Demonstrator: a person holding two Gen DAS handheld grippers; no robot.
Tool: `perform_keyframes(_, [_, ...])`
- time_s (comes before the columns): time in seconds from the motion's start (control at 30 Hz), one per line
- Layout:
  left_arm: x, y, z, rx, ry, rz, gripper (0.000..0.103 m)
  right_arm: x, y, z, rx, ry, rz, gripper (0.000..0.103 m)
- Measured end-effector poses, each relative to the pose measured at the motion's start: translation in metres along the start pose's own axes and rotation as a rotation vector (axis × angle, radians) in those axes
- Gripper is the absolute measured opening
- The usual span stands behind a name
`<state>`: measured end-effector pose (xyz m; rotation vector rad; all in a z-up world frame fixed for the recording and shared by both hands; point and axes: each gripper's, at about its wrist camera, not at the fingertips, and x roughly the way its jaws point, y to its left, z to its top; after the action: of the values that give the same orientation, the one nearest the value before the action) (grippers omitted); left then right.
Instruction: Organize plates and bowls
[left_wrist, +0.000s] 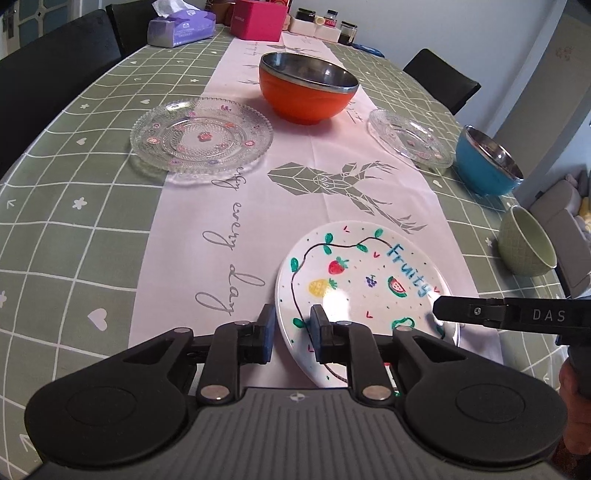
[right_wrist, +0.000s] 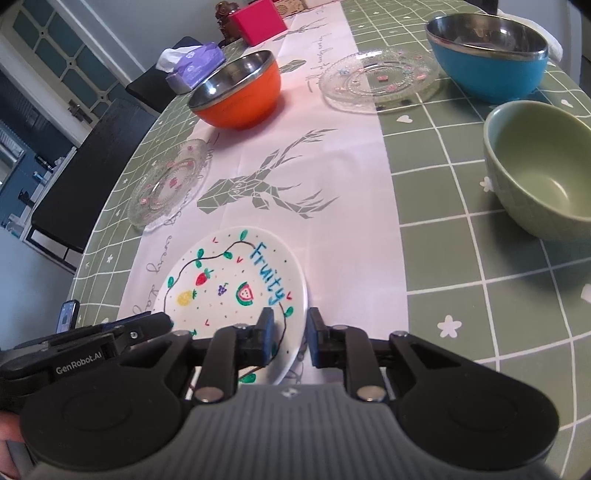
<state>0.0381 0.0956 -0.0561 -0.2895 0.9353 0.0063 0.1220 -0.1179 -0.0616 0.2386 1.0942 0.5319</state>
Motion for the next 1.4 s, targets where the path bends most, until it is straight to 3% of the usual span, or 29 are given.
perform_keyframes(0.13, [-0.002,0.010,-0.004,0.001,-0.004,-0.070,0.033,-0.002,-0.007,-0.002,-0.024,0.003,0.062,0.032])
perform_keyframes(0.3, [-0.006,0.017,-0.009,0.005,0.005,-0.123,0.034,-0.009,-0.016,-0.009,-0.040,-0.005,0.105,0.033])
perform_keyframes(0.43, [-0.010,0.021,-0.009,-0.027,0.006,-0.144,0.042,-0.015,-0.024,-0.013,-0.031,-0.021,0.122,0.038])
perform_keyframes(0.57, [-0.025,0.021,0.001,-0.050,-0.068,-0.175,0.051,-0.026,-0.027,-0.010,-0.013,-0.039,0.107,0.043])
perform_keyframes(0.8, [-0.032,0.027,0.047,-0.056,-0.136,-0.125,0.051,-0.027,-0.014,0.024,-0.027,-0.069,0.101,0.044])
perform_keyframes(1.07, [-0.017,0.058,0.096,-0.034,-0.224,0.001,0.051,0.004,0.029,0.081,-0.089,-0.098,0.110,0.045])
perform_keyframes(1.4, [0.016,0.120,0.120,-0.139,-0.242,0.102,0.051,0.086,0.065,0.125,-0.019,0.017,0.146,0.046])
